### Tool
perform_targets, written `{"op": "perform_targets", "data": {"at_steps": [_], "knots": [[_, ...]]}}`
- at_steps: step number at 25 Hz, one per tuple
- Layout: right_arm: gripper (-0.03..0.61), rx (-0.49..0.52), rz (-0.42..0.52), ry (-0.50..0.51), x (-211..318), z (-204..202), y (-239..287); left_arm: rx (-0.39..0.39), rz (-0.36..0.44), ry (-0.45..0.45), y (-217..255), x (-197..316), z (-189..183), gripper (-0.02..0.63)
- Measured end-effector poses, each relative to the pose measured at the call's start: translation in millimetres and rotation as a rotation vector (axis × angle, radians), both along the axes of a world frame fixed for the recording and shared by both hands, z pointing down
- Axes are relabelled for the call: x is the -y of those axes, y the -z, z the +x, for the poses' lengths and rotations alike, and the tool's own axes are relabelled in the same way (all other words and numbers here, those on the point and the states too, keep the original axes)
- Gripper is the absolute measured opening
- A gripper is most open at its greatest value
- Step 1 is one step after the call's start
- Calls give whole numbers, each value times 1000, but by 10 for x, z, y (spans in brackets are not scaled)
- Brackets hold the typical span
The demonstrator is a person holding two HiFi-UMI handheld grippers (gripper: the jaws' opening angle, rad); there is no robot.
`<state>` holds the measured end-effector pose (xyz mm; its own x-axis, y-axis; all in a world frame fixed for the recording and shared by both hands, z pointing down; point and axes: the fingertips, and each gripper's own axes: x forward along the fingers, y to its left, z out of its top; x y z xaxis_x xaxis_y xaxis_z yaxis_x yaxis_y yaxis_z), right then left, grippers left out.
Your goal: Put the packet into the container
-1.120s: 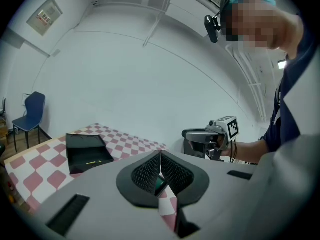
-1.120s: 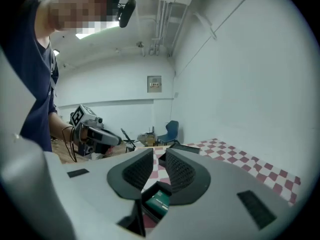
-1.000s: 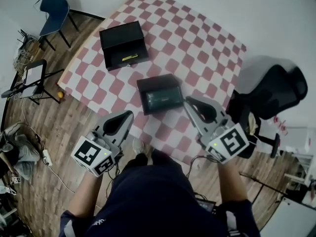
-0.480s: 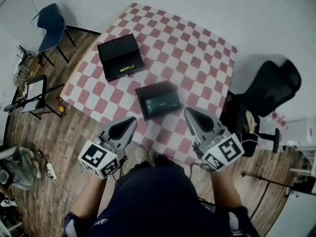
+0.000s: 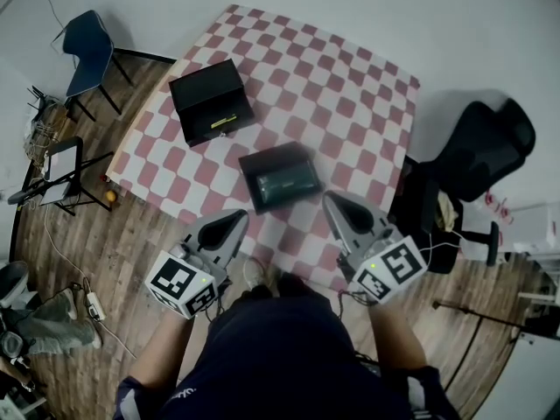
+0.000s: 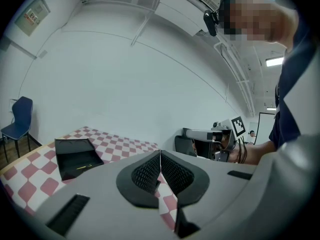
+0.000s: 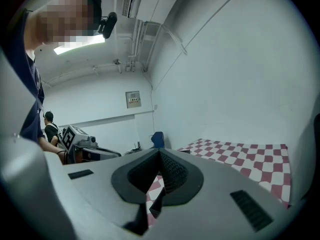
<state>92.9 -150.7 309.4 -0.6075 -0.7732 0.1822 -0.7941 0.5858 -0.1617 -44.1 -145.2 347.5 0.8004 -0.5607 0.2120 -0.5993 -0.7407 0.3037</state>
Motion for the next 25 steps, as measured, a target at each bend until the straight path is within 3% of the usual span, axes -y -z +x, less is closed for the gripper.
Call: {"op": "perform_targets", "data": {"at_steps": [25], "knots": [[15, -20, -25, 12, 181, 55, -122, 4, -20, 6, -74, 98, 115, 37]]}}
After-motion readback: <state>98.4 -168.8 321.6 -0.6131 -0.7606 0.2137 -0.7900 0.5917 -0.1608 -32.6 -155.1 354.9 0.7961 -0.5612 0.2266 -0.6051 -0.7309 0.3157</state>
